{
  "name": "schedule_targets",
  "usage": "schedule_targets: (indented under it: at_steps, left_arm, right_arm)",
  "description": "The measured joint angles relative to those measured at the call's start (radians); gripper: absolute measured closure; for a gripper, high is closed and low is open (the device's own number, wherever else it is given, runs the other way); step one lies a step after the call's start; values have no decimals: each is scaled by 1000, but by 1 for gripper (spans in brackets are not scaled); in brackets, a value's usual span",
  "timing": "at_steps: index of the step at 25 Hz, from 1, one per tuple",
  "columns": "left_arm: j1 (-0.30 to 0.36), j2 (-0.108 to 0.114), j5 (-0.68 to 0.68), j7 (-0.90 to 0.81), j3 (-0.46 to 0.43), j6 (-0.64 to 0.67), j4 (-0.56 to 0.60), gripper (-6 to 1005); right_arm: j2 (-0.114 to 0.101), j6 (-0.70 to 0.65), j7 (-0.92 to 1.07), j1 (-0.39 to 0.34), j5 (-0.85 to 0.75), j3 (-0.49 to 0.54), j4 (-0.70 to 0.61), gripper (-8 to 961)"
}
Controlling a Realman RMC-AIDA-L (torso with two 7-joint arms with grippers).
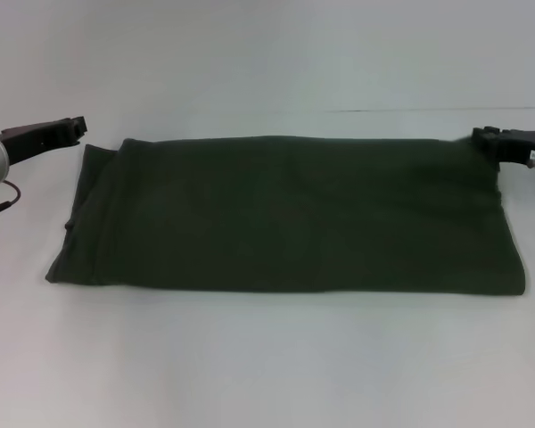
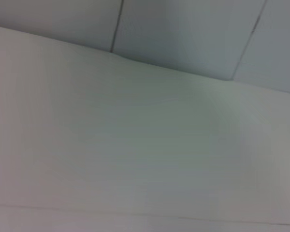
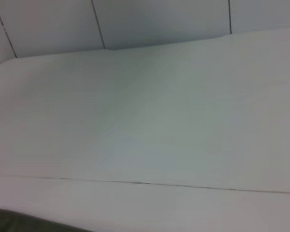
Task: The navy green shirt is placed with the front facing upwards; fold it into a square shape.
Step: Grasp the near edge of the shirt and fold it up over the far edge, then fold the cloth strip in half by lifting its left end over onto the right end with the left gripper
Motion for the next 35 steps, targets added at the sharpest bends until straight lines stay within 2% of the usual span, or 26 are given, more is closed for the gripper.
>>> schedule_targets:
  at_steps: [2, 5, 8, 10, 15, 16, 19, 23, 26, 31, 35]
  left_arm:
    - [-1, -5, -6, -9, 0, -26, 0, 961]
    - [5, -9, -33, -17, -1, -56, 0, 866]
    - [10, -9, -45, -17, -2, -60, 0, 772]
    - [12, -9, -47, -18, -5, -61, 2, 569]
    - [17, -10, -48, -19, 1, -37, 5, 330]
    - [18, -10, -48, -19, 3, -25, 6, 325]
    - [33, -10, -48, -19, 8, 48, 22, 311]
    - [71, -14, -48, -19, 9, 214, 78, 302]
    - [116, -29, -48, -20, 11, 368, 161, 303]
    - [172, -53, -48, -22, 27, 468, 252, 306]
    - [234, -63, -40, -33, 56, 533, 313, 307]
  right_arm:
    - [9, 27, 0, 7, 7, -4, -10, 813]
    - [16, 48, 0, 16, 28, -4, -25, 750]
    - [13, 49, 15, 20, 40, -4, -38, 629]
    - [7, 28, 35, 18, 44, -4, -43, 549]
    - [-19, -56, 102, 1, 47, -17, -45, 336]
    - [-26, -81, 126, -4, 45, -28, -47, 293]
    - [-41, -167, 192, -29, 44, -55, -63, 244]
    - [-54, -309, 280, -84, 44, -75, -117, 180]
    - [-59, -438, 320, -135, 47, -75, -168, 131]
    - [-69, -583, 398, -201, 38, -75, -229, 131]
    - [-92, -657, 460, -235, 11, -76, -235, 132]
